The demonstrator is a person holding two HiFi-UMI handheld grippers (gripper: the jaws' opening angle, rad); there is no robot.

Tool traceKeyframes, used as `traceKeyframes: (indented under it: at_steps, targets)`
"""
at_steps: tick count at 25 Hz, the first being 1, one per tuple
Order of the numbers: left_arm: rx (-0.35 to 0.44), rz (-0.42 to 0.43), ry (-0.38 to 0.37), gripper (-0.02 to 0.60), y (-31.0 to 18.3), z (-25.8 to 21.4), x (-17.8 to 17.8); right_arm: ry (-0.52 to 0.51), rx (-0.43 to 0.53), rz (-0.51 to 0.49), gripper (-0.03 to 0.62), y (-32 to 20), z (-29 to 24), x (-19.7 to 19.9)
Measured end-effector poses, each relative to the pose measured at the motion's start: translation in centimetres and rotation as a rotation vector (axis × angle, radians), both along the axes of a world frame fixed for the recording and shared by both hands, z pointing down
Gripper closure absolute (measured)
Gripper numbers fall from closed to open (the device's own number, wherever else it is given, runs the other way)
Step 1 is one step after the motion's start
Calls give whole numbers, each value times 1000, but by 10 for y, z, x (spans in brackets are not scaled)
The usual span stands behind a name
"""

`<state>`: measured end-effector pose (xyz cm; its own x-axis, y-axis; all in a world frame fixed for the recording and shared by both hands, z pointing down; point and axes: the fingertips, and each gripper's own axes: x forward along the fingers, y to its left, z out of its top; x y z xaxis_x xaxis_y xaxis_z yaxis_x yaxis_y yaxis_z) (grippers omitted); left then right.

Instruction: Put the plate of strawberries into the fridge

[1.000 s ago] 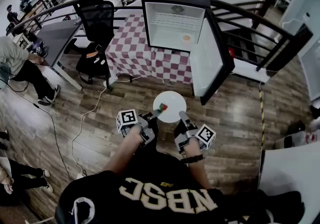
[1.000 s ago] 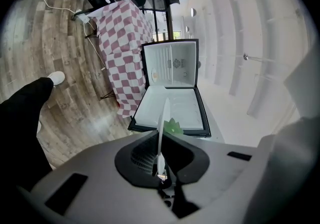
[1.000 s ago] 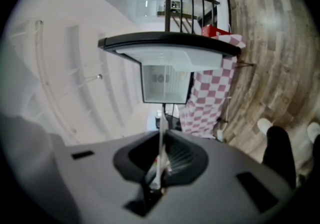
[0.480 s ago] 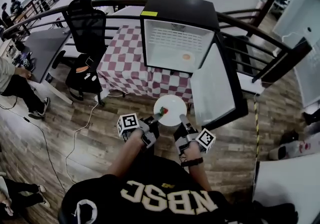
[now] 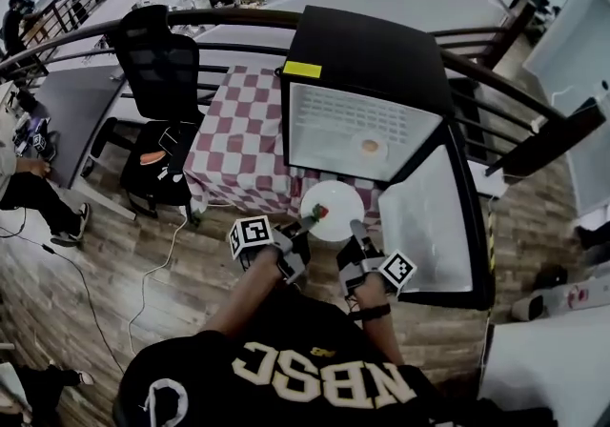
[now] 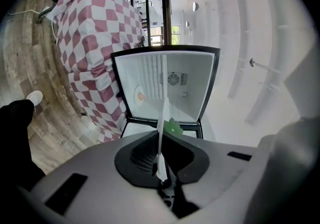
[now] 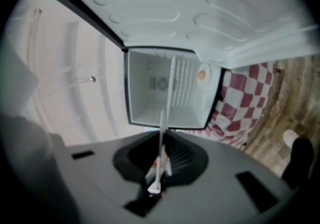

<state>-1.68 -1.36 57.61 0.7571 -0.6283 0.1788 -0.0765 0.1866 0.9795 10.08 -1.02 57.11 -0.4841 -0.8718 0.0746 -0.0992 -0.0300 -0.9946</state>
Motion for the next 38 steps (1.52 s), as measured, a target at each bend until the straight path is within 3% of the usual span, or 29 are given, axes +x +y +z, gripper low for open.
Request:
traceKeyframes:
  at_steps: [8,16,38]
  targets:
    - [27,41,-15,555,-87,-13,-16,-14,-4,59,557,-81,-12,-18]
    - [26,112,5,555,-127,-16,-10,10,-11,92,557,-115,-15,-12]
    - [-41,32,-25,555,-210,1,16,-8,-68,74,556,-197,-5,11]
